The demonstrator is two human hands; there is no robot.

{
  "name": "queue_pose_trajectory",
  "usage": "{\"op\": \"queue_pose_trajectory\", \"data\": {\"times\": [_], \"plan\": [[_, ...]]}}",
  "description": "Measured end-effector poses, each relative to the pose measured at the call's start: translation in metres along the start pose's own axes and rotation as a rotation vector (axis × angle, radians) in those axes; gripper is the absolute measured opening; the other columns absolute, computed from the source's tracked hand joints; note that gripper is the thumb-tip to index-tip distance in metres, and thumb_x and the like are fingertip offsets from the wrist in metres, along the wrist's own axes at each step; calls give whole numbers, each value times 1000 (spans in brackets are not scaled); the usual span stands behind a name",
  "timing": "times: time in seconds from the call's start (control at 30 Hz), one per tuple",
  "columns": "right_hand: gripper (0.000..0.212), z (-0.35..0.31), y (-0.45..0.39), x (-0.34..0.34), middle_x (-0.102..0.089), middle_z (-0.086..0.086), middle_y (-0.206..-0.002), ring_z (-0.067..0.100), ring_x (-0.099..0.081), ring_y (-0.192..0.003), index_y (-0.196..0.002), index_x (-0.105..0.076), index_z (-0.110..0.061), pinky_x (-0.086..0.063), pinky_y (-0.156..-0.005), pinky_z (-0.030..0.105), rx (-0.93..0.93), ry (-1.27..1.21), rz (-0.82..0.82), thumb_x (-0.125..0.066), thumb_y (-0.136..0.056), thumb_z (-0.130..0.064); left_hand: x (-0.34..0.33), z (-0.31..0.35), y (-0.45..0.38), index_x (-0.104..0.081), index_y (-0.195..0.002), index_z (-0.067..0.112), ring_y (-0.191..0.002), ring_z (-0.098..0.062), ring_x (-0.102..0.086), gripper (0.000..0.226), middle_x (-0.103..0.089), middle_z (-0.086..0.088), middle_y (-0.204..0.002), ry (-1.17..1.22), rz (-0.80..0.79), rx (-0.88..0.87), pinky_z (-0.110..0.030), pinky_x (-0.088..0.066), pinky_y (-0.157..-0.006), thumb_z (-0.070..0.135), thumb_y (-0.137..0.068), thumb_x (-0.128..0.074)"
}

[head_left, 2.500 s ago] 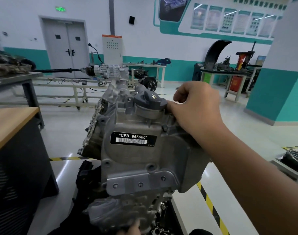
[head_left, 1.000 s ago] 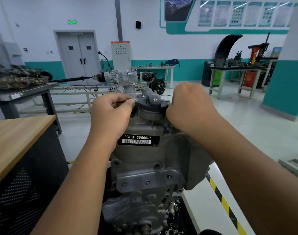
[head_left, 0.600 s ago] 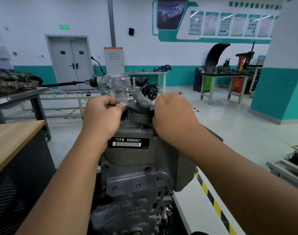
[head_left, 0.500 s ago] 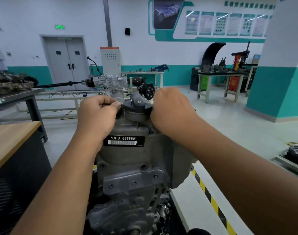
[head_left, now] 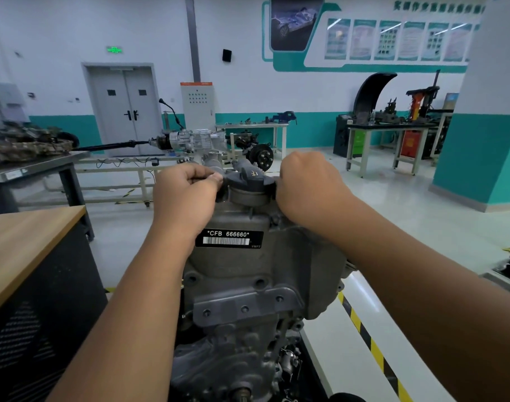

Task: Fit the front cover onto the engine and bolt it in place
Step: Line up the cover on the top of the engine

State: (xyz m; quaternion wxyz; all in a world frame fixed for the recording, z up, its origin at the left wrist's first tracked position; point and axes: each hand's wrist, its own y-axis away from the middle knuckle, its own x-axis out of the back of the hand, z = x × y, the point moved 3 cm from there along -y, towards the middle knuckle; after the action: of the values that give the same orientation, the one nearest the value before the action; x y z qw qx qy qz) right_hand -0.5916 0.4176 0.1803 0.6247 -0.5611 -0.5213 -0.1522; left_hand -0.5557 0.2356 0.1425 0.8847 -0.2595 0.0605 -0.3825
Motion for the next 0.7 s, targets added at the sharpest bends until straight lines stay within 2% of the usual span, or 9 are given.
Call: {"op": "queue_pose_trajectory", "data": {"times": [0.07,0.13,0.2,0.27,0.3,0.4,0.47,0.6,0.7], "plan": [[18,7,-3,2,-59,7,-82,21,-57,-71,-78,-59,-13,-53,-62,34,-38,-69,-5,-66,-92,-22,0,0,0,-71,-71,30,-81,-2,-67,22,-73,13,-78,7,2,0,-18,-45,-68,17,-88,-76],[16,12,-6,1,-67,8,-87,25,-64,-81,-85,-68,-9,-60,-74,39,-68,-143,-4,-69,-91,-24,0,0,0,-71,-70,29,-80,-2,-67,23,-72,13,-77,17,6,-4,-18,-45,-68,17,-88,-76],[21,14,-7,-3,-66,11,-81,27,-63,-78,-78,-66,-7,-55,-67,35,-72,-189,0,-67,-93,-22,0,0,0,-70,-70,29,-80,-1,-67,23,-72,13,-77,17,6,-7,-18,-45,-68,17,-88,-76],[31,12,-4,-5,-59,11,-77,26,-57,-73,-70,-57,-10,-41,-57,29,-71,-167,10,-62,-98,-24,0,0,1,-70,-72,29,-78,1,-66,21,-73,12,-78,10,0,-9,-16,-45,-67,17,-89,-75],[32,12,-3,-6,-58,11,-77,26,-56,-73,-70,-56,-11,-41,-58,30,-67,-155,17,-61,-98,-25,0,1,1,-70,-72,29,-78,2,-66,21,-73,12,-79,7,-2,-10,-15,-44,-66,17,-89,-75],[19,14,-3,-1,-67,9,-85,25,-63,-82,-82,-69,-8,-58,-73,40,-69,-187,6,-67,-90,-25,0,1,2,-69,-72,31,-79,1,-66,23,-73,12,-80,5,-6,-16,-15,-43,-66,17,-90,-74],[13,14,-5,0,-69,9,-86,25,-65,-84,-86,-71,-7,-61,-79,44,-71,-219,-30,-67,-90,-19,0,0,1,-69,-72,31,-80,-1,-67,24,-73,12,-80,13,-6,-19,-15,-44,-67,17,-89,-75],[15,9,-5,-2,-67,11,-89,27,-65,-84,-87,-68,-7,-60,-78,42,-45,-184,-59,-58,-94,-16,0,0,1,-69,-70,32,-79,1,-67,25,-72,15,-76,25,-4,-7,-14,-44,-66,17,-89,-75],[18,14,-6,2,-69,8,-82,23,-65,-82,-82,-71,-7,-59,-73,37,-46,-178,-26,-66,-90,-22,-1,-1,2,-69,-70,32,-82,0,-67,25,-72,16,-77,37,-10,-3,-16,-45,-69,16,-89,-75]]}}
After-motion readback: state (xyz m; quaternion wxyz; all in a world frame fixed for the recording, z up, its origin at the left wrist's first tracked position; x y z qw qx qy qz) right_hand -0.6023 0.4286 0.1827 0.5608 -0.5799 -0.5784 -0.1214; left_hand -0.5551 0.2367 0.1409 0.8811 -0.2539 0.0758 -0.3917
